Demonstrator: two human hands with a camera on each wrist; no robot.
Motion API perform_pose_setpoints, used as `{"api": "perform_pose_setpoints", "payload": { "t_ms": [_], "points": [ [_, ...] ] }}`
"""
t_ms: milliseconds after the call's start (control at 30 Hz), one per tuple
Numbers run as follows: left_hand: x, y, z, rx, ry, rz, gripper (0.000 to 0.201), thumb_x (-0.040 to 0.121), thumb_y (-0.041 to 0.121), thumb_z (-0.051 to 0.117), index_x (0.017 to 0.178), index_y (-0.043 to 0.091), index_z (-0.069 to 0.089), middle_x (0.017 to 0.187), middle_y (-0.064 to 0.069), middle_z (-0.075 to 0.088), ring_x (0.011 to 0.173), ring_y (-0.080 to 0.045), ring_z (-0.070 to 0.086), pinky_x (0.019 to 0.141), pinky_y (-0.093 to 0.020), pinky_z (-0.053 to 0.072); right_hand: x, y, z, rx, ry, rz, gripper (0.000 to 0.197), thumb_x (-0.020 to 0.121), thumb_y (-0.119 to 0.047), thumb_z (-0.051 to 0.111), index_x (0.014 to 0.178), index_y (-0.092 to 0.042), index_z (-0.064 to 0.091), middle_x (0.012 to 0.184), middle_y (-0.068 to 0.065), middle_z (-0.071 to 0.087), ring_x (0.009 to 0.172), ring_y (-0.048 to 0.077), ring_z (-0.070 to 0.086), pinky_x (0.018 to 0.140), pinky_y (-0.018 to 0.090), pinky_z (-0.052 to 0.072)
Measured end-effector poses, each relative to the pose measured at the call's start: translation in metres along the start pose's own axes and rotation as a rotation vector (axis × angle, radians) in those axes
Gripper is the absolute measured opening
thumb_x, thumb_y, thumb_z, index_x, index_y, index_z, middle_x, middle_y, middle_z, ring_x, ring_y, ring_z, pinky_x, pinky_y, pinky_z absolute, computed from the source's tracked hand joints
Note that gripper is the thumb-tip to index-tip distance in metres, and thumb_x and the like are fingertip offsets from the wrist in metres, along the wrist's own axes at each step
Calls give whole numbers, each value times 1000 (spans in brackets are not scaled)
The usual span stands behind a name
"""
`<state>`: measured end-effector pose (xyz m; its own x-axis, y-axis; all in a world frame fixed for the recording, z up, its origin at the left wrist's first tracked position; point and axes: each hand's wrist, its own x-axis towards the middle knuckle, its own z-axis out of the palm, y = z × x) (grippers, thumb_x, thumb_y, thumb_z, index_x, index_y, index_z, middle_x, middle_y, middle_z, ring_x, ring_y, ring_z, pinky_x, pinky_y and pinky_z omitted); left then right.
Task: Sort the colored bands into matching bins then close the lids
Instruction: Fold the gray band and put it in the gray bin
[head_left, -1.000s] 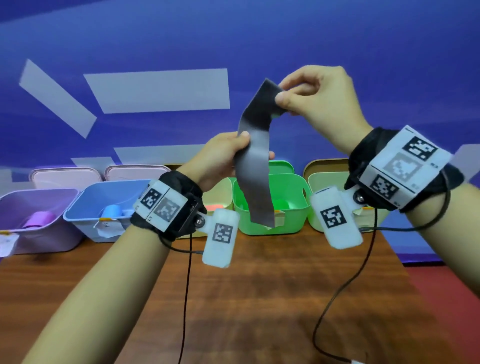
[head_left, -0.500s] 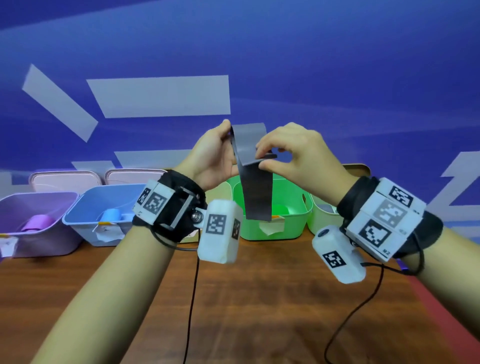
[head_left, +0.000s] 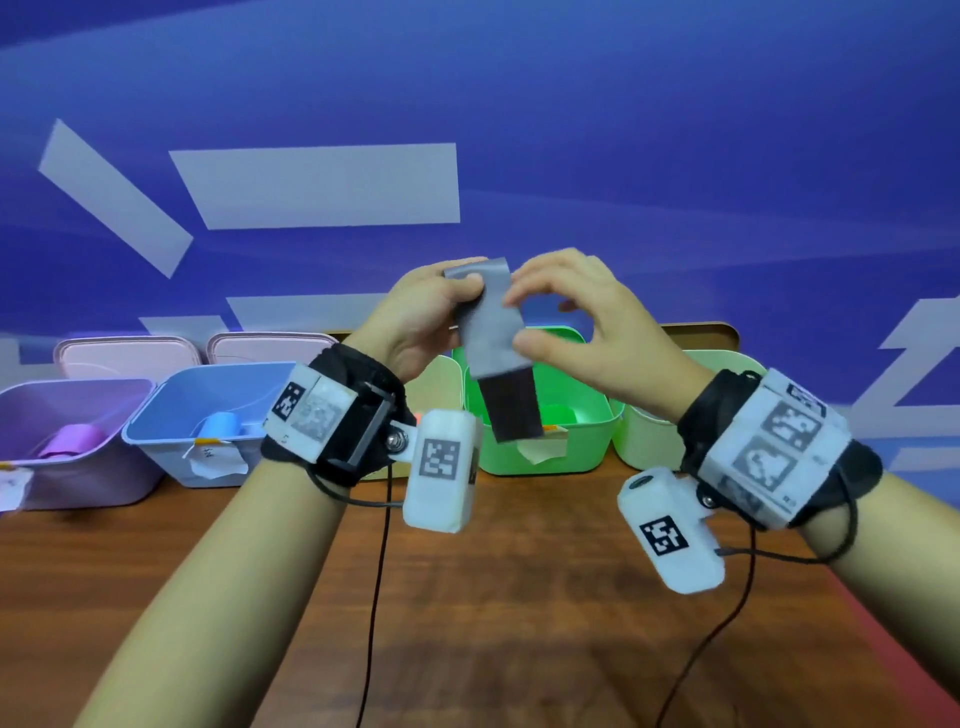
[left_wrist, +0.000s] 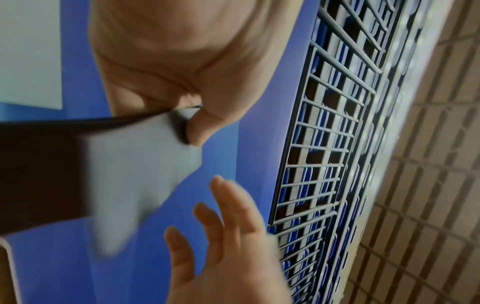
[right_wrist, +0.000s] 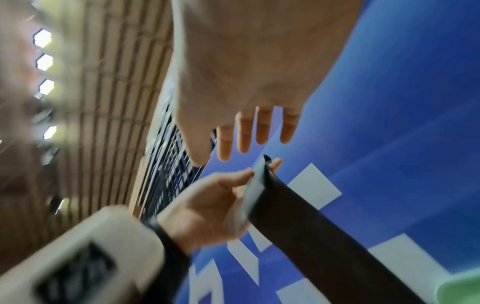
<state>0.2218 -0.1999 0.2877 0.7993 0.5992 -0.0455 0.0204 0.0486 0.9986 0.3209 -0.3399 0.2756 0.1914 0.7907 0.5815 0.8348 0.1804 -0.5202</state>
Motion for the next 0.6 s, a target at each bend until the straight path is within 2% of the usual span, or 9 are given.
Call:
{"api": "perform_pose_setpoints", "payload": {
  "t_ms": [33,67,133,200,267,333,433,533,600],
  "points": [
    [1,-2,0,47,27,24,28,97,7,42,122,12,54,90,2,63,69,-5,59,57,-18,49,3,-2,-1,106,12,107,18,82,-32,61,99,-28,56,113,-1,54,98,8,49,83,13,37],
    [2,-4,0,88,56,56,29,97,7,43,124,12,53,92,2,63,73,-7,59,61,-20,50,7,-3,0,172,52,215,18,85,-31,61,100,-27,51,113,1,53,93,6,49,80,13,39],
    [3,-7,1,158,117,139,28,97,8,46,124,10,52,101,-3,60,86,-14,57,70,-26,48,15,0,1,187,94,439,24,89,-32,60,102,-19,45,104,1,51,82,6,49,76,20,42],
    [3,-10,2,157,171,199,25,96,9,48,120,10,53,107,-7,57,93,-18,54,77,-29,47,17,1,6,180,-30,654,36,88,-41,57,107,-16,40,97,-2,49,83,12,54,76,30,46],
    [1,-15,2,115,206,199,19,97,13,48,115,16,54,106,-5,58,93,-17,55,76,-31,47,12,2,13,202,-190,782,40,87,-48,55,108,-17,41,100,0,54,88,15,60,80,32,50],
    [-2,-24,1,57,200,170,15,98,18,47,110,19,54,110,-6,61,95,-20,58,74,-31,47,4,1,19,241,-260,786,28,89,-44,54,98,-18,49,97,0,61,88,15,63,81,32,51],
    [-7,-40,0,-56,202,136,17,98,22,46,111,17,55,118,-12,64,102,-23,62,76,-31,50,-6,2,23,438,-221,762,14,92,-23,56,81,-17,53,77,1,63,72,13,65,74,26,53],
    [-13,-56,3,-86,232,98,18,99,23,45,111,16,56,102,-3,64,82,-10,60,65,-21,50,-13,5,25,620,-161,803,16,92,-9,53,78,-15,50,63,2,55,66,15,66,78,29,55],
    [-16,-66,6,-86,227,81,16,99,24,45,109,16,55,95,1,62,78,-7,58,63,-19,48,-14,5,25,722,-105,791,18,92,-2,50,82,-16,50,60,3,50,60,12,66,79,29,55]
  ]
}}
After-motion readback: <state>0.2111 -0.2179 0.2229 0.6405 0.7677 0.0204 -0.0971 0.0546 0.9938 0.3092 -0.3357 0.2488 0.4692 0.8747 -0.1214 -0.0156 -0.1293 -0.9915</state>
